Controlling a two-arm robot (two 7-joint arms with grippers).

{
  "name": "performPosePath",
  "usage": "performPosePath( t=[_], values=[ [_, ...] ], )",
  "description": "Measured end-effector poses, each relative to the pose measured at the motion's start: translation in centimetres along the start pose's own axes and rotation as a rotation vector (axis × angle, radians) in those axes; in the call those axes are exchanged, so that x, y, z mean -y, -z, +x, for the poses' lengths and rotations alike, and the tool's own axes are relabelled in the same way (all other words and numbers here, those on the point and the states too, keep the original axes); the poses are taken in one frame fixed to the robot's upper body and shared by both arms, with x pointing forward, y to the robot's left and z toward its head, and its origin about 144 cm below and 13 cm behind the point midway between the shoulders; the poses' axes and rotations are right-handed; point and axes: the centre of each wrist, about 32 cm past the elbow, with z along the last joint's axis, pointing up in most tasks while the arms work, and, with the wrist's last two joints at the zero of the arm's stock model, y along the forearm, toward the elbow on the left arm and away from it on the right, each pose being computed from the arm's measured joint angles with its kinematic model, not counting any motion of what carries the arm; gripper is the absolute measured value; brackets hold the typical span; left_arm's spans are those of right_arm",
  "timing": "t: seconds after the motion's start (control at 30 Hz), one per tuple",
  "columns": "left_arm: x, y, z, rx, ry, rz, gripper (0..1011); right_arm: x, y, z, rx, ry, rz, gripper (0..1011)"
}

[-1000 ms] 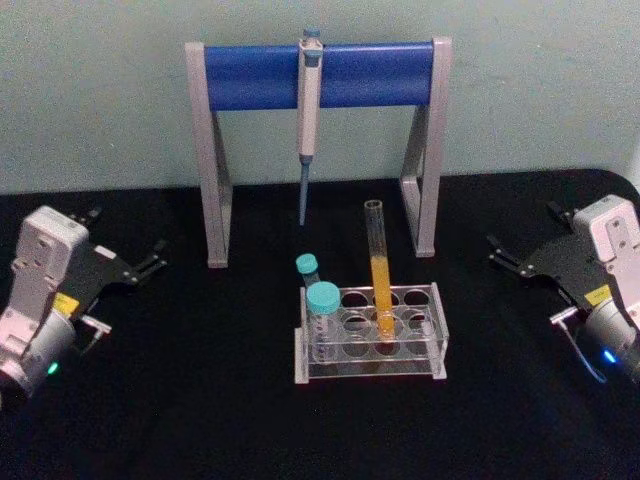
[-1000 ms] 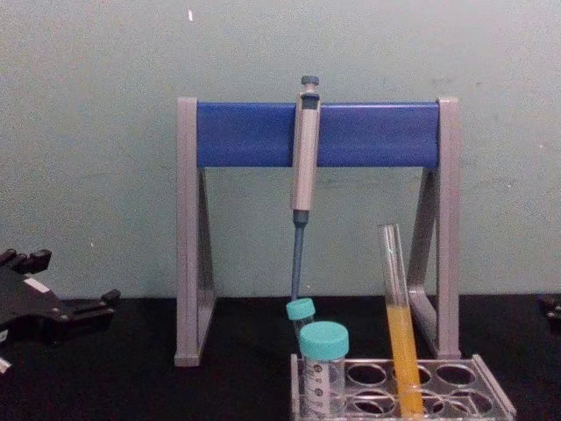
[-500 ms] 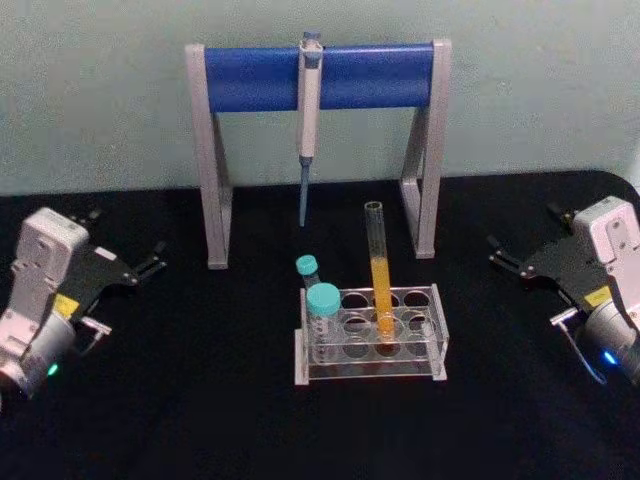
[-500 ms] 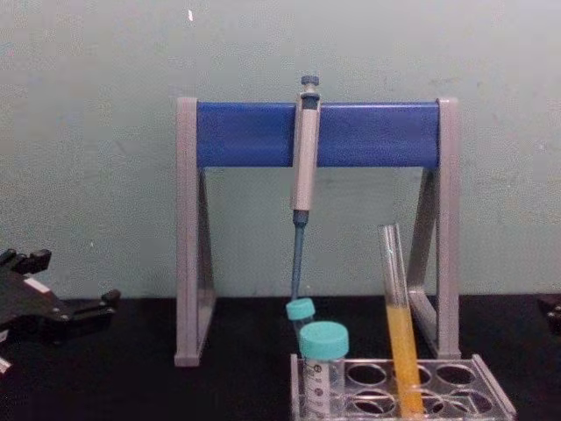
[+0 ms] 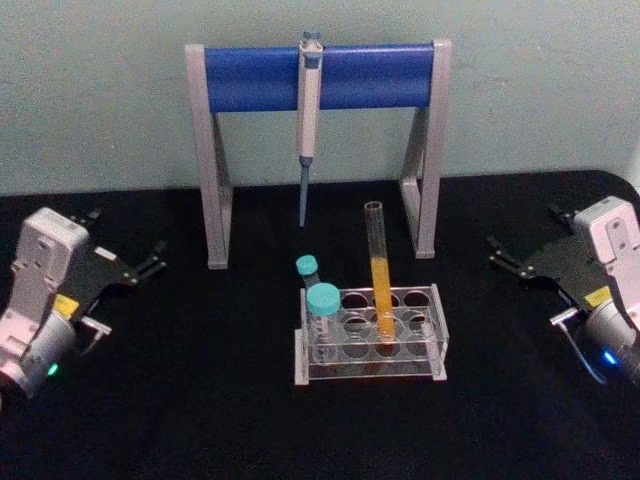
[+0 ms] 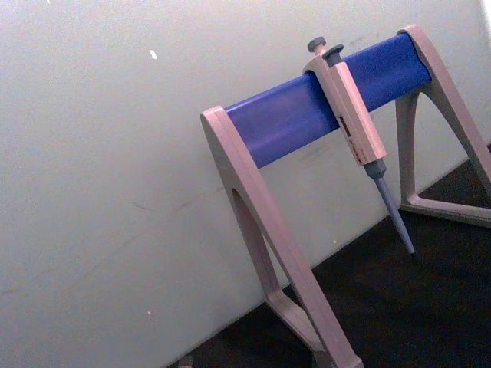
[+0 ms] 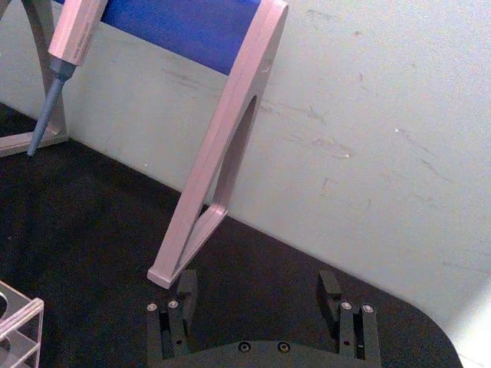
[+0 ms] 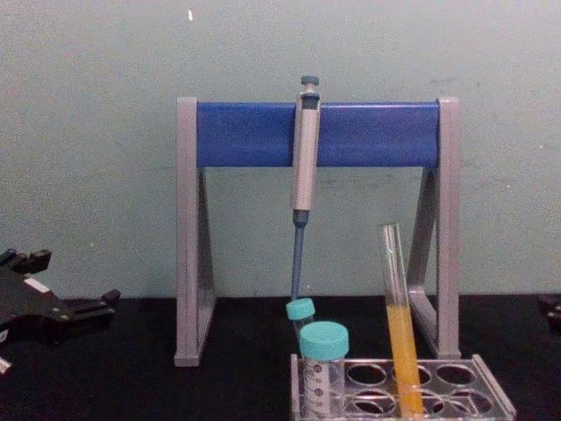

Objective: Pick up the test tube from the test tube rack, shake it, then place it back into the test tube rack.

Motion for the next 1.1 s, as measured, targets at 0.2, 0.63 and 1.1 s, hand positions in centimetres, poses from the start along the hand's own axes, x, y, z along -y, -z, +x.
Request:
performPosePath(
  t=[0.2,0.63,1.1],
  values=[
    [0.00,0.00,0.00,0.000,0.000,0.000,1001,0.00,0.00,0.00,0.000,0.000,0.000,1000],
    [0.00,0.00,0.00,0.000,0.000,0.000,1001,0.00,0.00,0.00,0.000,0.000,0.000,1000],
    [0.00,0.00,0.00,0.000,0.000,0.000,1002,0.00,0.00,0.00,0.000,0.000,0.000,1000]
  ],
)
